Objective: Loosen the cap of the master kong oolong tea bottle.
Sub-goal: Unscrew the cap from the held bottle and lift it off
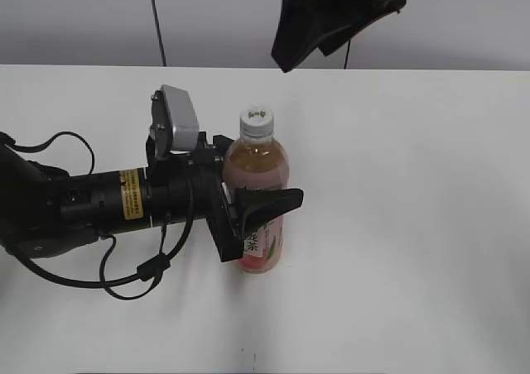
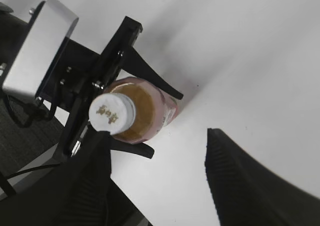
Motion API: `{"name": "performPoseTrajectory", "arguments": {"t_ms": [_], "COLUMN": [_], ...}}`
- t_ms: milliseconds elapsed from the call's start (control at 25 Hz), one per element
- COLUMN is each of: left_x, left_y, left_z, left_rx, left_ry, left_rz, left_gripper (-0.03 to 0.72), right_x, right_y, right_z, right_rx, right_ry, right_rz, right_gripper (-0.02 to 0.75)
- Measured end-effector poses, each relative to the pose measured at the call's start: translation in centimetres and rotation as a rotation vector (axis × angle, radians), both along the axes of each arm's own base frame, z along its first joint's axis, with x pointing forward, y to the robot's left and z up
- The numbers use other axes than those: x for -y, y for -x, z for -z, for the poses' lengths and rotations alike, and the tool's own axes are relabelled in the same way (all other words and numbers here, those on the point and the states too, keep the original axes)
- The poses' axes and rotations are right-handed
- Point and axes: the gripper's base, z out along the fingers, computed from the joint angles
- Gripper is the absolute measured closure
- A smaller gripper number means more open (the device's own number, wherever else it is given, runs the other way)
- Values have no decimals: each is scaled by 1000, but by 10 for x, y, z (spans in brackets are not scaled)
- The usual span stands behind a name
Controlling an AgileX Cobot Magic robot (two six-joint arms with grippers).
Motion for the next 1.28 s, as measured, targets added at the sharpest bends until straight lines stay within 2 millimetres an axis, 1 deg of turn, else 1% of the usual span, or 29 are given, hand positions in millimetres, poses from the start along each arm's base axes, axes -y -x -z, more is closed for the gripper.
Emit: {"name": "performPoseTrajectory", "arguments": {"t_ms": [120,240,600,760,840,920,1000,1080,1160,1200,1280], "left_x": [0,0,0,0,0,0,0,0,0,0,0], "left_y": [0,0,0,0,0,0,0,0,0,0,0], "left_z": [0,0,0,0,0,0,0,0,0,0,0], "left_rx": [0,0,0,0,0,0,0,0,0,-2,-2], "left_ry": [0,0,0,0,0,0,0,0,1,1,0], "left_rz": [0,0,0,0,0,0,0,0,-2,-5,-5], "left_gripper": [237,237,237,237,237,237,237,237,237,237,237], "right_x": [-15,-26,-44,-49,-51,-52,-53,-53,-53,-53,-54], "right_y": [0,0,1,-2,-1,0,0,1,1,1,1], "right_z": [9,20,41,53,55,55,55,55,55,55,55], "right_rx": [-12,-45,-102,-128,-132,-131,-130,-130,-132,-131,-125], "right_ry": [32,48,77,98,103,105,106,106,104,103,105], "right_rz": [-9,-10,-14,-11,-11,-12,-14,-14,-15,-18,-31], "right_gripper": [286,286,286,286,288,303,335,376,442,455,455]}}
